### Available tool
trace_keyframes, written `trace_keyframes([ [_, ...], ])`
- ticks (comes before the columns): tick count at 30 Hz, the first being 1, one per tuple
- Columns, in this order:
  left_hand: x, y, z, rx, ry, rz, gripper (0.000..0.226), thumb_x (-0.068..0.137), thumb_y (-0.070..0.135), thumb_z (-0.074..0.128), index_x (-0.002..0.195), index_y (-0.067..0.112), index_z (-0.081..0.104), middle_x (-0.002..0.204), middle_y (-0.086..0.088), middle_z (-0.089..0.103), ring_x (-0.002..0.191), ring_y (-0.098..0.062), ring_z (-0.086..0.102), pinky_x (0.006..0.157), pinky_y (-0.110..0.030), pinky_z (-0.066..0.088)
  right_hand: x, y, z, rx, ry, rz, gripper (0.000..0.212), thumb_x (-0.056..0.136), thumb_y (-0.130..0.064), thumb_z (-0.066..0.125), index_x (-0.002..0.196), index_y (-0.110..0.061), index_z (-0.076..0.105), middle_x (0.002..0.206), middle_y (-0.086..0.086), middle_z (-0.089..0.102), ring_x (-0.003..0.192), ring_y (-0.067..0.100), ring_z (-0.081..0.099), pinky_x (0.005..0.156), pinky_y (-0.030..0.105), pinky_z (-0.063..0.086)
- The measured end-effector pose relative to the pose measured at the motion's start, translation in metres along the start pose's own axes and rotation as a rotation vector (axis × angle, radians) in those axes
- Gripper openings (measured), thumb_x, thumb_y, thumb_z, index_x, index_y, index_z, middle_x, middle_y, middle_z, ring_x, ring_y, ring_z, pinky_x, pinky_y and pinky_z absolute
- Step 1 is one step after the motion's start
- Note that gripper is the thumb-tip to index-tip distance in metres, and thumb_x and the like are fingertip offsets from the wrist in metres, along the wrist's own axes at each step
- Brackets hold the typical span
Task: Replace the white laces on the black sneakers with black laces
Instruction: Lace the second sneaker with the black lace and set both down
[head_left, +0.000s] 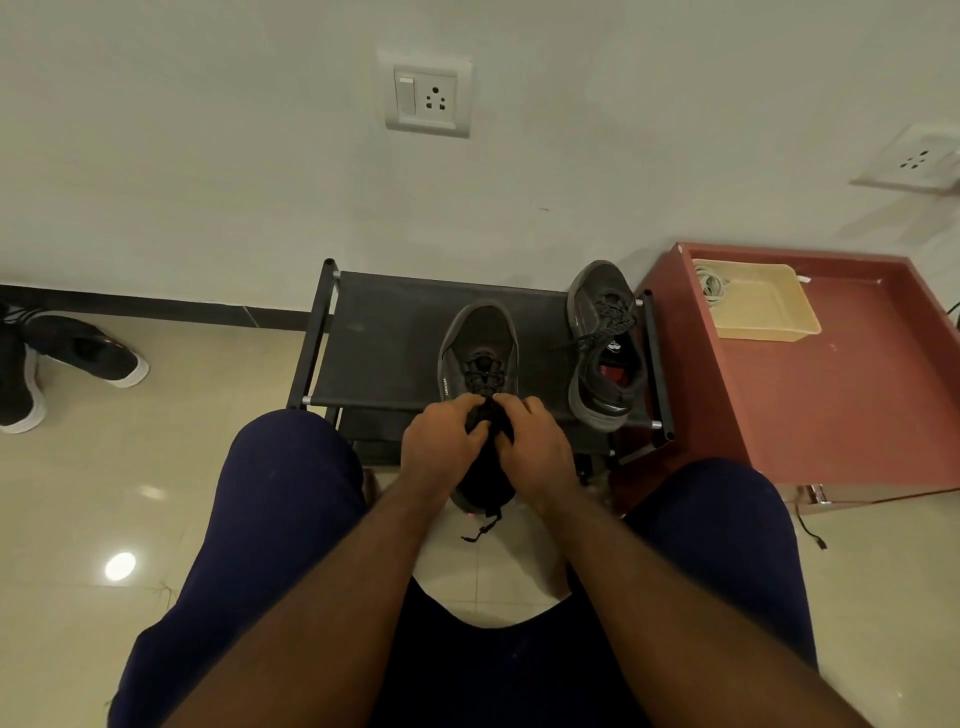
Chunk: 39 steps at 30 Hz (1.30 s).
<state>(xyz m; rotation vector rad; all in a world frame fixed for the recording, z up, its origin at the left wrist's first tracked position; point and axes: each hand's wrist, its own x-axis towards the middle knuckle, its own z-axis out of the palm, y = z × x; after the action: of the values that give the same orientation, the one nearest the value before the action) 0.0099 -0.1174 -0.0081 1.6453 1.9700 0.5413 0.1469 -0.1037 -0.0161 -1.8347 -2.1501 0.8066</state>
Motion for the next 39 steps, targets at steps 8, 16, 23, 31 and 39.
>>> trace_keyframes([
  [8,0.006,0.003,-0.005,0.184,-0.133,0.027,0.048,0.1,0.037,0.047,0.147,0.037,0.039,0.113,-0.006,0.067,0.1,-0.025,0.064,0.078,-0.037,0.051,0.011,-0.003,-0.003,-0.021,-0.031,0.029,0.039,0.098,-0.021,0.048,0.137,-0.025,0.048,0.119,0.01,0.049,0.107,0.031,0.056,0.089,0.048,0.051],
  [16,0.006,-0.006,-0.014,0.179,-0.097,-0.159,0.047,0.091,0.063,0.049,0.08,0.019,0.063,0.078,-0.001,0.066,0.073,-0.021,0.065,0.071,-0.036,0.056,0.023,-0.008,-0.012,0.011,0.107,0.117,0.023,0.096,-0.02,0.052,0.116,-0.017,0.062,0.11,0.006,0.057,0.099,0.027,0.059,0.085,0.044,0.052],
  [23,-0.001,0.01,-0.044,-0.534,-0.32,-0.193,0.048,0.093,0.033,0.065,0.055,0.013,0.043,0.046,0.003,0.037,0.04,-0.009,0.033,0.046,-0.021,0.03,0.037,-0.012,-0.022,-0.03,0.053,0.151,0.018,0.091,-0.015,0.05,0.099,-0.014,0.067,0.102,0.012,0.054,0.092,0.033,0.059,0.072,0.034,0.046],
  [31,-0.008,0.029,-0.073,-1.202,-0.348,-0.253,0.036,0.098,0.028,0.057,0.065,0.018,0.046,0.057,0.0,0.029,0.045,-0.011,0.021,0.045,-0.025,0.013,0.053,-0.022,-0.022,-0.052,-0.019,0.174,0.024,0.088,-0.006,0.045,0.069,-0.02,0.049,0.102,0.016,0.057,0.079,0.032,0.051,0.067,0.03,0.035],
  [39,-0.007,0.04,-0.078,-1.163,-0.038,-0.346,0.032,0.099,0.027,0.055,0.071,0.013,0.059,0.057,-0.001,0.045,0.044,-0.009,0.034,0.041,-0.02,0.028,0.067,-0.023,-0.033,-0.071,0.004,0.173,0.017,0.085,-0.009,0.053,0.072,-0.02,0.055,0.097,0.015,0.066,0.088,0.037,0.062,0.067,0.031,0.039],
])
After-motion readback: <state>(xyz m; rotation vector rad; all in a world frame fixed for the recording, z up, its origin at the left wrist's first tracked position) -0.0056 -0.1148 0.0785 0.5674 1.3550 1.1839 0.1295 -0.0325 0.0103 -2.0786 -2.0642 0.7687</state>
